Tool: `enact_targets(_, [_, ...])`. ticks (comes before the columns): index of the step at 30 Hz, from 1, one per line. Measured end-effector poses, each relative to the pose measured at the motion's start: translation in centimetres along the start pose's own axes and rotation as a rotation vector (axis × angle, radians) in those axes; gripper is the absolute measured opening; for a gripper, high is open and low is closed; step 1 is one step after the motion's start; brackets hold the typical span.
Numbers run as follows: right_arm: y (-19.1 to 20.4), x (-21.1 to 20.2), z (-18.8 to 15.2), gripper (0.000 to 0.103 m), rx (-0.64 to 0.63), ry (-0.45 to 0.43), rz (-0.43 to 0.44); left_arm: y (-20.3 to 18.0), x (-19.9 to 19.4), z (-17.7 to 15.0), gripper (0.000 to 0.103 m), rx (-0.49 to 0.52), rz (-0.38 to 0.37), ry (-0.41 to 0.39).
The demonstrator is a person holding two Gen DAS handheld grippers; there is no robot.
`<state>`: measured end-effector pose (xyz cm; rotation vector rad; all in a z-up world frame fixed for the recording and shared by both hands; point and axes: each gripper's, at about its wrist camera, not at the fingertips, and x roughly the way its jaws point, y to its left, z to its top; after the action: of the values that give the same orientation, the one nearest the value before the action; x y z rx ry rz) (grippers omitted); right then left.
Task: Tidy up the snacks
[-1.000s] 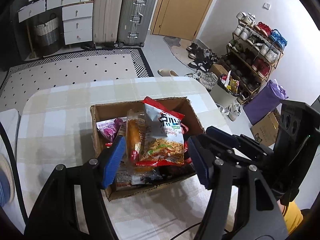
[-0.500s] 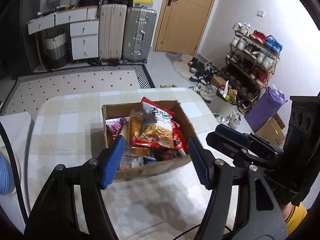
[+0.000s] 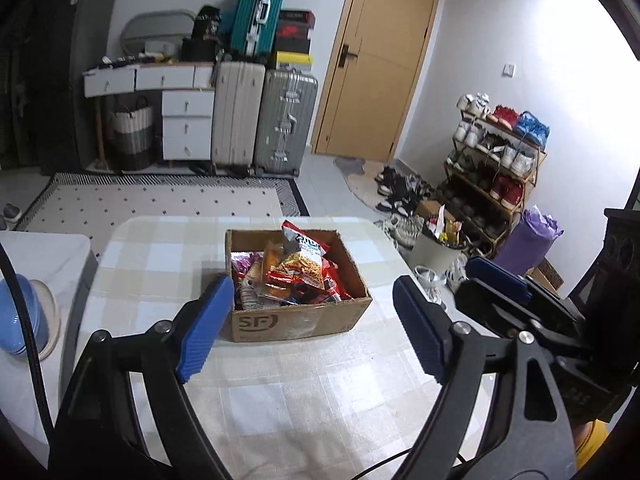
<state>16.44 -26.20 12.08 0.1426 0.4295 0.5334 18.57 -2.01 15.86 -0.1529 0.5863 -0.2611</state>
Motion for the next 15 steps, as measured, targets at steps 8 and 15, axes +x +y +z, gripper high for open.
enact_targets(8, [2.9, -5.8, -1.6, 0.084, -0.046, -0.1, -0.022, -1.3, -8.1, -2.8, 0.085, 0.005, 0.002, -0.085])
enact_targets(15, [4.9, -8.4, -4.4, 0.092, -0.069, -0.155, -0.022, -2.2, -11.5, -6.0, 0.086, -0.007, 0.016, -0.1])
